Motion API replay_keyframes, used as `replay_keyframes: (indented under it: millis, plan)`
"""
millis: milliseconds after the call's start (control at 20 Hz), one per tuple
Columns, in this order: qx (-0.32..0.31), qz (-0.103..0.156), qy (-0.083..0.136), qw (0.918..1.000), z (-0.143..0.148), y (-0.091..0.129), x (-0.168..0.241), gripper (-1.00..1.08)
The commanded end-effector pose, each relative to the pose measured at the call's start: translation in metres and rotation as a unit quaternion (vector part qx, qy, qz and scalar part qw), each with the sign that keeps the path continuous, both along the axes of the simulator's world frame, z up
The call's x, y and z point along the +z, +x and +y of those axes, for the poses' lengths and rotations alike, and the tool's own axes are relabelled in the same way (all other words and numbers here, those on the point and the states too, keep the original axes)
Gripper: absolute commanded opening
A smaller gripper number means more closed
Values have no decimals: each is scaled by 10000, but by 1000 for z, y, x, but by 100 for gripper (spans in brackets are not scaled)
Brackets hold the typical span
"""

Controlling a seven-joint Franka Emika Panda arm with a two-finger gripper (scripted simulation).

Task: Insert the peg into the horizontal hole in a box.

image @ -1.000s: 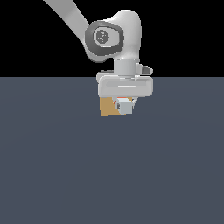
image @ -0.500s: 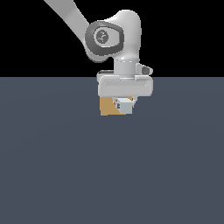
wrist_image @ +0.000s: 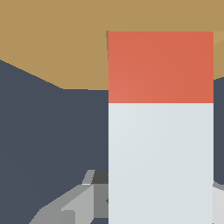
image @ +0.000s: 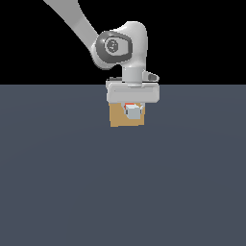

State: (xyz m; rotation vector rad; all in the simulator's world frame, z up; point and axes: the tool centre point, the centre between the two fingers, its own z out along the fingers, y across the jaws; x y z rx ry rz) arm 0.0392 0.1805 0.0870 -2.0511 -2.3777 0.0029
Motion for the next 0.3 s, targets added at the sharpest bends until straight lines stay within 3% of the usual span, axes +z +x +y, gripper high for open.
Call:
replay_keyframes:
  millis: [0, 250]
  plan:
    - [-4, -21, 5, 10000, 15, -1, 2, -100]
    - [-4, -21, 5, 10000, 27, -2, 2, -100]
